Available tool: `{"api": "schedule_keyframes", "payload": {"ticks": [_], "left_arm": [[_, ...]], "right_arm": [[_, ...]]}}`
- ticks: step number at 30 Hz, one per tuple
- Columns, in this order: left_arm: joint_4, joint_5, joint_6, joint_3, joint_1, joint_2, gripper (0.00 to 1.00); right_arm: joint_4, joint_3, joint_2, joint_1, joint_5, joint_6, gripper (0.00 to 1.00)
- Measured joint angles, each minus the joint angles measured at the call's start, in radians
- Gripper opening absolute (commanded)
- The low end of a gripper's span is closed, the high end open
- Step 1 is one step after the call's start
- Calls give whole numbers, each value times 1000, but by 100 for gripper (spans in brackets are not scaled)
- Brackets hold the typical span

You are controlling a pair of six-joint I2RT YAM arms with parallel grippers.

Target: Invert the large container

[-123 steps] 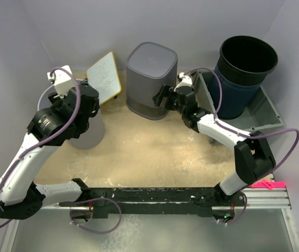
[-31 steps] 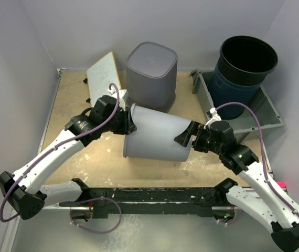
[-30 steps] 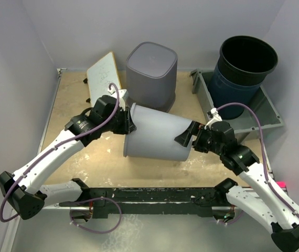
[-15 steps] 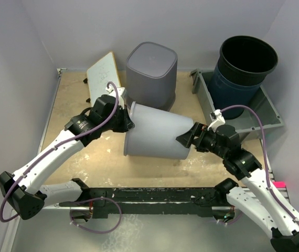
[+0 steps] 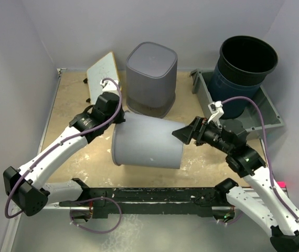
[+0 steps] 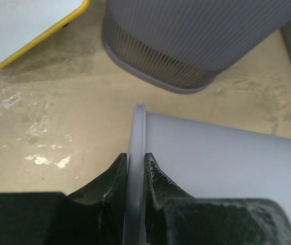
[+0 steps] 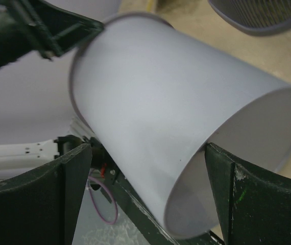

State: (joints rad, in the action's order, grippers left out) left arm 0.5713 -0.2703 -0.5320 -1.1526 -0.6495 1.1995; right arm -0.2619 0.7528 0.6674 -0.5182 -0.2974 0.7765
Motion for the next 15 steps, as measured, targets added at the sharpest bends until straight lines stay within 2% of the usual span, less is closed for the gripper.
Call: {"api": "schedule_keyframes", "payload": {"ticks": [6,15], "left_arm": [[31,-37,32,40,4,15,11],[29,119,-27,136,-25,44,11]], "right_arm": [[154,51,8,0,-52,5,91],[384,71,70,-19,-183,71,89]]}}
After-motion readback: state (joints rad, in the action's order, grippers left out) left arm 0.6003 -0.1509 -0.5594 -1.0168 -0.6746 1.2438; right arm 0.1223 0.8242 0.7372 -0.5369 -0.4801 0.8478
